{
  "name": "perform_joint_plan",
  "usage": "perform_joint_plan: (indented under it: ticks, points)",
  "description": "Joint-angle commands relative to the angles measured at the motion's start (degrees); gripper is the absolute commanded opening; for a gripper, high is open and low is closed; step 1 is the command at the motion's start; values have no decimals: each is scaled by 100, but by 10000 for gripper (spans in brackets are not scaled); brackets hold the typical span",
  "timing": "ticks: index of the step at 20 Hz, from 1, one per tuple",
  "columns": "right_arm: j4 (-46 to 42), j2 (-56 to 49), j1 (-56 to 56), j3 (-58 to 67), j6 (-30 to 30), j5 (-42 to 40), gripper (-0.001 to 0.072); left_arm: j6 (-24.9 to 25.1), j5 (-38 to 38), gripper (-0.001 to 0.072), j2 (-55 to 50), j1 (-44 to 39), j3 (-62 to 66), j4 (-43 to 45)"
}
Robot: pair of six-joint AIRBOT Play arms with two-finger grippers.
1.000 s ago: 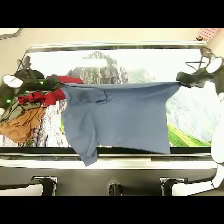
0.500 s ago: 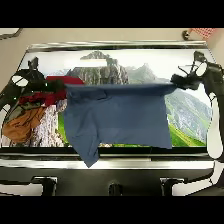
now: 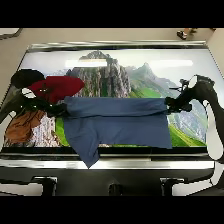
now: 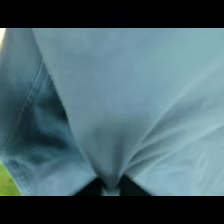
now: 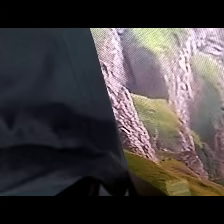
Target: Fold the shirts.
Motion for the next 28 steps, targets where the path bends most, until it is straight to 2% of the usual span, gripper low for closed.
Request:
perform_joint_plan:
  ticks: [1, 3, 4, 5, 7, 10, 12, 13, 15, 19, 20, 21, 22, 24, 25, 28]
  points:
    - [103, 94, -35, -33, 44, 94, 389, -136, -363, 455, -4, 83, 2, -50]
    - [109, 247, -291, 146, -120, 518, 404, -142, -772, 458, 72, 321, 160, -48]
    - [129, 337, -507, 151, -168, 813, 435, -142, -949, 455, 155, 457, 136, -44]
    - [192, 391, -776, 138, -179, 1296, 436, -144, -1069, 455, 273, 584, 22, -48]
    - [275, 511, -1169, -216, -227, 1746, 444, -33, -1040, 455, 662, 660, -605, -48]
    - [299, 1056, -1274, -1523, -293, 1193, 451, 205, -457, 455, 1440, 612, -2317, -142]
    - [562, 1327, -1274, -2149, -433, 739, 455, 557, -85, 455, 1871, 612, -3285, -557]
    - [675, 1412, -1274, -2341, -496, 614, 489, 643, 50, 455, 1991, 599, -3615, -776]
    - [706, 1482, -1274, -2468, -575, 555, 494, 828, 184, 454, 2033, 525, -4009, -1082]
    - [704, 1513, -1274, -2476, -745, 649, 513, 791, 734, 453, 2017, 142, -4214, -1294]
    - [702, 1550, -1274, -2533, -822, 664, 566, 669, 916, 452, 2017, 48, -4218, -1325]
    - [691, 1604, -1274, -2649, -868, 645, 570, 516, 1113, 424, 2015, -57, -4221, -1318]
    - [645, 1663, -1274, -2811, -868, 592, 570, 442, 1257, 351, 2015, -146, -4221, -1318]
    - [667, 1727, -1274, -3152, -868, 407, 570, 350, 1434, 113, 2015, -280, -4221, -1318]
    - [693, 1725, -1274, -3270, -879, 339, 570, 369, 1432, 30, 2015, -293, -4218, -1318]
    - [643, 1720, -1274, -3405, -955, 116, 568, 376, 1384, 29, 2020, -286, -4218, -1314]
